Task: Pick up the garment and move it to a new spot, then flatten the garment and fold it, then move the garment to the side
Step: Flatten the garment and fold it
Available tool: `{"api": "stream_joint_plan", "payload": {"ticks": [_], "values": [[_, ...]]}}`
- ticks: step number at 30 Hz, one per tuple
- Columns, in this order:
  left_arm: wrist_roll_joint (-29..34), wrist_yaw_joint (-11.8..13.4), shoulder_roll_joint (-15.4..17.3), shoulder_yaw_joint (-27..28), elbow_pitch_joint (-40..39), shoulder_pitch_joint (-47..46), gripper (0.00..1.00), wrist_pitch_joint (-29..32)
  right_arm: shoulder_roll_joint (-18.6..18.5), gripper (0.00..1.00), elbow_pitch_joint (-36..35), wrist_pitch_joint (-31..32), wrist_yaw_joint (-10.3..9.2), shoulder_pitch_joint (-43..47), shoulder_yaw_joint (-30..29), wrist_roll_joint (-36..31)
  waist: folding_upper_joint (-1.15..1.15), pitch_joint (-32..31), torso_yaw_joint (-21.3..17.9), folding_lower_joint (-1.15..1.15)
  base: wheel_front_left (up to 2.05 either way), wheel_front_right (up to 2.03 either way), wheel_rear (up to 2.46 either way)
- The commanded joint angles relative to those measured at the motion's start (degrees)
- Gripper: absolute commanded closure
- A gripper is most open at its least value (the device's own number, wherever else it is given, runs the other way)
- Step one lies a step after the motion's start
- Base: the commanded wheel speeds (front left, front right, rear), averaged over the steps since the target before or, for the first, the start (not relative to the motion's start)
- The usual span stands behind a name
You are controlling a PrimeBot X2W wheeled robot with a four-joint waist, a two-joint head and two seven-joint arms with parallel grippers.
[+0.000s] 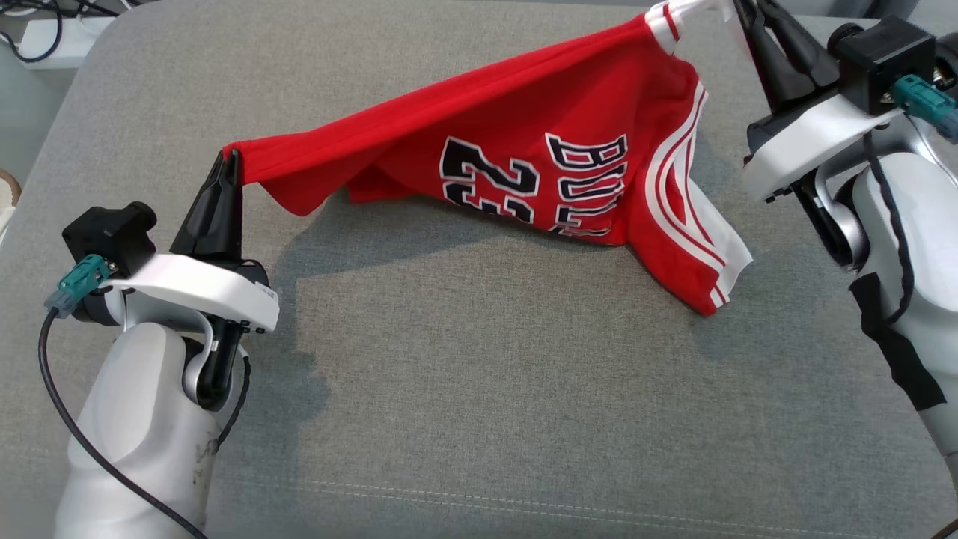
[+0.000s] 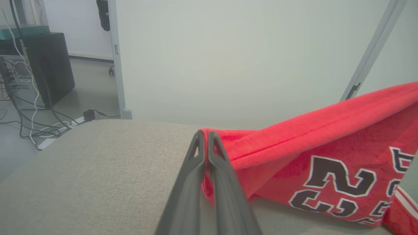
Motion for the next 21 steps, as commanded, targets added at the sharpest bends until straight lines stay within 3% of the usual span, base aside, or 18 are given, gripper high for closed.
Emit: {"api": "stream_joint_plan", "payload": {"ticks": [1, 7, 10, 17, 21], "values": [[0.5, 0.0, 3.0, 2.3, -2.0, -0.2, 1.0, -0.3, -0.2, 1.0, -3.0, -0.6, -0.01, 1.0, -1.4, -0.7, 0.0, -1.3, -0.5, 0.0, 0.0, 0.0, 0.0], [1.1, 0.0, 3.2, 1.8, -4.3, 1.0, 1.0, -0.3, -1.6, 1.0, -9.7, 1.5, -0.01, 4.5, -4.3, -1.9, 0.0, -3.7, -0.9, 0.0, 0.0, 0.0, 0.0], [1.1, 0.0, 3.3, 1.6, -4.9, 1.8, 1.0, -0.3, -3.5, 1.0, -13.8, 6.9, -0.01, 8.2, -0.5, 0.7, 0.0, -3.9, -0.9, 0.0, 0.0, 0.0, 0.0], [0.8, 0.0, 3.6, 1.9, -4.2, 2.7, 1.0, -0.3, -10.9, 1.0, -24.3, 22.6, -0.01, 16.2, 12.5, 14.8, 0.0, -1.6, -1.0, 0.0, 0.0, 0.0, 0.0], [0.9, 0.0, 3.3, 2.0, -3.2, 2.4, 1.0, -0.3, -12.8, 1.0, -26.0, 26.9, -0.01, 17.5, 18.7, 19.9, 0.0, -0.6, -0.7, 0.0, 0.0, 0.0, 0.0]]}}
